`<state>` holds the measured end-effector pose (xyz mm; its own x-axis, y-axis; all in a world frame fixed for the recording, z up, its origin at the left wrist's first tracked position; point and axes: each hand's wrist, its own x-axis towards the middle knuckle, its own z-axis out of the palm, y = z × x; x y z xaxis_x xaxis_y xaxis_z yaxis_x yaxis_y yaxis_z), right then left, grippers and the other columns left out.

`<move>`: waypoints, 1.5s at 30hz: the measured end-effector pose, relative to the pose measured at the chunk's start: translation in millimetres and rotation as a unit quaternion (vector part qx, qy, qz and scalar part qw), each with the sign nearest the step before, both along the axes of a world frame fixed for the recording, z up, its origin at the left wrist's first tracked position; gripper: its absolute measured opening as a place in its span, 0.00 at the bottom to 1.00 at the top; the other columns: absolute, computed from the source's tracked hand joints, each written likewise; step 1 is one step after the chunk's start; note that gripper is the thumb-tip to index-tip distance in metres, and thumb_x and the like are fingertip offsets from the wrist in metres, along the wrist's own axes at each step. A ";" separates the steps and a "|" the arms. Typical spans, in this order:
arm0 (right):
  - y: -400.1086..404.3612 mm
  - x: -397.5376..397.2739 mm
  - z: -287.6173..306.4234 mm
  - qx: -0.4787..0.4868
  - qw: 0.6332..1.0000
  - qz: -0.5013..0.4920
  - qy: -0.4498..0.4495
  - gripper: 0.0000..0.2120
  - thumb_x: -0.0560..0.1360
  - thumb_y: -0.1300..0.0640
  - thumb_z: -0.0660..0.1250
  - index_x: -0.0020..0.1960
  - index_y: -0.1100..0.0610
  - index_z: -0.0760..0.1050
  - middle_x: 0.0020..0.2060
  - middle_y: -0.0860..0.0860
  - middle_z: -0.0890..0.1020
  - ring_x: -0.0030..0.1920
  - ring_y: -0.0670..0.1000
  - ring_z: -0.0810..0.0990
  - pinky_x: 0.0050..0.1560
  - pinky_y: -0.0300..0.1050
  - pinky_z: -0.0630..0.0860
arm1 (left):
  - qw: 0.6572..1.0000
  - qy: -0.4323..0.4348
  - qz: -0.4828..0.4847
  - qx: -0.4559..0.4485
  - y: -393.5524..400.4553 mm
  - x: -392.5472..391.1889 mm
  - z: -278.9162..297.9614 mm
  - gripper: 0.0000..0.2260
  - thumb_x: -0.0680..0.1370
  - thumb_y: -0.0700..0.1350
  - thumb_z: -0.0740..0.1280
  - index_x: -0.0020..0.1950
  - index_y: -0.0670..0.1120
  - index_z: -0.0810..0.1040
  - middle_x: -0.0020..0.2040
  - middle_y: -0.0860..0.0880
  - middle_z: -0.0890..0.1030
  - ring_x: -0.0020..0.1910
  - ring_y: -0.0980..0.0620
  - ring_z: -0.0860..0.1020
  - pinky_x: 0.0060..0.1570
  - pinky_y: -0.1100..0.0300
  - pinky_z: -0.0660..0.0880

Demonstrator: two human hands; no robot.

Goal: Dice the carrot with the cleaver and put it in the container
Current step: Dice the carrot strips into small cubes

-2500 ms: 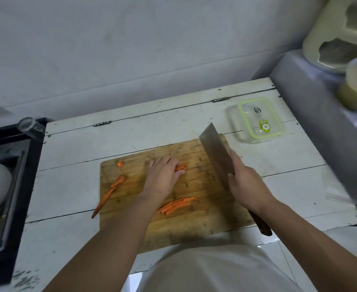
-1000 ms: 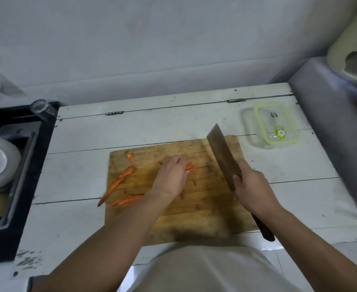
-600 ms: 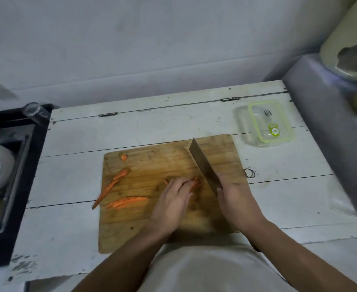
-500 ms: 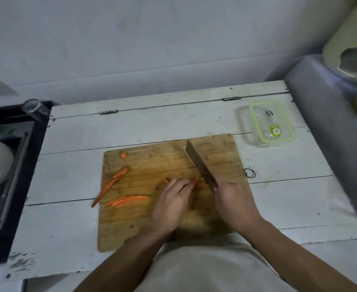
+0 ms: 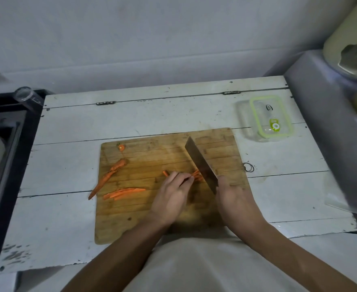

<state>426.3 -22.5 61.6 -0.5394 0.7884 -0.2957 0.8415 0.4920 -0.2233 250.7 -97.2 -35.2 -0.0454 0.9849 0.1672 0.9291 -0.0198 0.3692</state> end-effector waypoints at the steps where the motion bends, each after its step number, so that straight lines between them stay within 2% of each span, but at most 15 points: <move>1: -0.8 -1.3 0.3 0.001 1.000 0.010 -0.017 0.10 0.81 0.61 0.56 0.62 0.53 0.65 0.44 0.55 0.82 0.37 0.58 0.77 0.38 0.50 0.74 | 1.000 0.003 -0.002 0.000 -0.3 0.1 0.9 0.18 0.77 0.36 0.71 0.68 0.41 0.80 0.63 0.45 0.80 0.61 0.47 0.76 0.61 0.50 0.78; 3: -2.0 -3.4 1.8 0.002 0.998 0.034 -0.044 0.12 0.80 0.64 0.57 0.62 0.55 0.64 0.44 0.55 0.82 0.37 0.58 0.77 0.37 0.50 0.70 | 1.000 0.002 -0.002 -0.001 -0.8 0.0 1.7 0.18 0.77 0.36 0.70 0.68 0.41 0.80 0.62 0.45 0.80 0.61 0.47 0.76 0.61 0.50 0.77; 7: -1.8 -6.4 4.0 0.002 0.998 0.042 -0.045 0.11 0.80 0.64 0.58 0.61 0.55 0.65 0.43 0.55 0.83 0.40 0.58 0.82 0.38 0.51 0.75 | 1.000 -0.006 0.005 -0.002 -0.2 1.2 5.4 0.17 0.77 0.36 0.70 0.67 0.41 0.80 0.61 0.46 0.80 0.59 0.48 0.76 0.59 0.51 0.78; 9: -1.8 -6.0 4.6 0.001 0.999 0.020 -0.035 0.08 0.80 0.63 0.57 0.58 0.54 0.65 0.41 0.55 0.82 0.36 0.58 0.79 0.36 0.50 0.72 | 1.000 -0.009 0.006 -0.002 0.3 1.9 7.2 0.17 0.77 0.37 0.70 0.67 0.41 0.81 0.60 0.47 0.80 0.58 0.48 0.75 0.58 0.51 0.78; 12: -3.2 -5.3 5.4 0.010 1.000 0.007 -0.015 0.07 0.81 0.63 0.56 0.57 0.54 0.66 0.38 0.53 0.80 0.33 0.56 0.75 0.35 0.50 0.74 | 1.000 -0.019 0.005 -0.006 0.4 1.5 8.4 0.17 0.78 0.39 0.68 0.67 0.41 0.80 0.60 0.46 0.80 0.58 0.48 0.75 0.57 0.51 0.79; 16: -6.2 -11.1 11.3 -0.005 0.998 0.037 -0.058 0.10 0.82 0.62 0.56 0.62 0.54 0.64 0.45 0.54 0.82 0.41 0.57 0.81 0.37 0.47 0.68 | 0.999 -0.035 0.004 0.006 -0.3 1.3 7.4 0.19 0.76 0.36 0.69 0.67 0.40 0.80 0.61 0.45 0.79 0.58 0.47 0.75 0.55 0.50 0.80; 20: -7.5 -18.5 19.6 -0.014 0.996 0.039 -0.080 0.09 0.81 0.64 0.57 0.59 0.54 0.63 0.47 0.54 0.83 0.47 0.57 0.84 0.38 0.47 0.68 | 0.999 -0.016 -0.032 0.013 -3.2 -1.8 4.5 0.25 0.74 0.35 0.71 0.72 0.43 0.76 0.69 0.45 0.76 0.62 0.47 0.74 0.62 0.52 0.77; 23: -7.8 -20.6 22.7 -0.018 0.996 0.044 -0.080 0.09 0.81 0.63 0.58 0.59 0.54 0.62 0.47 0.53 0.83 0.47 0.57 0.84 0.38 0.47 0.68 | 0.997 0.021 -0.074 0.026 -2.0 -6.8 0.4 0.21 0.76 0.39 0.64 0.70 0.42 0.78 0.68 0.44 0.78 0.61 0.47 0.74 0.61 0.51 0.78; 28: -13.1 -20.3 25.1 -0.012 0.990 0.073 -0.119 0.12 0.80 0.63 0.59 0.62 0.56 0.61 0.49 0.52 0.83 0.49 0.56 0.84 0.38 0.46 0.68 | 0.996 0.027 -0.075 0.028 -0.4 -6.8 -5.8 0.18 0.79 0.41 0.62 0.68 0.39 0.79 0.65 0.45 0.80 0.59 0.46 0.76 0.58 0.52 0.79; 32: -0.5 -41.1 9.9 -0.005 0.995 0.061 -0.075 0.10 0.82 0.64 0.54 0.61 0.56 0.61 0.46 0.53 0.83 0.47 0.58 0.85 0.39 0.49 0.73 | 0.997 0.013 -0.070 0.000 1.6 -8.4 -11.3 0.18 0.80 0.42 0.62 0.67 0.40 0.80 0.64 0.45 0.79 0.59 0.47 0.74 0.58 0.50 0.78; 35: 18.0 -43.4 1.0 -0.020 1.000 0.004 -0.020 0.04 0.83 0.61 0.53 0.56 0.54 0.62 0.44 0.56 0.83 0.45 0.60 0.83 0.40 0.52 0.73 | 0.998 0.009 -0.068 0.009 0.6 -8.7 -10.1 0.17 0.80 0.40 0.65 0.69 0.40 0.79 0.65 0.45 0.79 0.60 0.48 0.74 0.59 0.52 0.78; 39: 22.9 -21.5 -5.8 -0.010 0.999 -0.054 -0.001 0.07 0.82 0.62 0.53 0.50 0.51 0.56 0.43 0.59 0.82 0.44 0.64 0.81 0.40 0.52 0.72 | 0.998 0.008 -0.057 0.012 -1.6 -6.4 -6.7 0.21 0.76 0.36 0.71 0.70 0.40 0.78 0.67 0.44 0.79 0.61 0.47 0.75 0.59 0.51 0.79; 43: 15.3 -17.8 -4.2 0.022 1.000 -0.003 0.000 0.06 0.81 0.61 0.56 0.53 0.53 0.60 0.39 0.58 0.83 0.40 0.64 0.81 0.38 0.53 0.74 | 0.998 0.008 -0.056 0.022 0.3 -5.8 -4.3 0.22 0.75 0.35 0.72 0.70 0.40 0.78 0.66 0.44 0.79 0.61 0.46 0.75 0.60 0.51 0.78; 45: 5.2 -19.1 0.4 0.036 0.999 0.029 -0.005 0.05 0.81 0.61 0.57 0.55 0.54 0.63 0.39 0.57 0.83 0.40 0.64 0.82 0.35 0.51 0.70 | 0.998 0.000 -0.059 0.024 -0.1 -5.7 -3.3 0.22 0.75 0.35 0.71 0.70 0.39 0.78 0.66 0.44 0.79 0.60 0.46 0.75 0.60 0.51 0.78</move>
<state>407.2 -17.2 62.0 -0.5816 0.7758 -0.2447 0.8135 0.5536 -0.1782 245.0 -97.3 -38.4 0.0713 0.9740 0.2151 0.9190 -0.1479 0.3654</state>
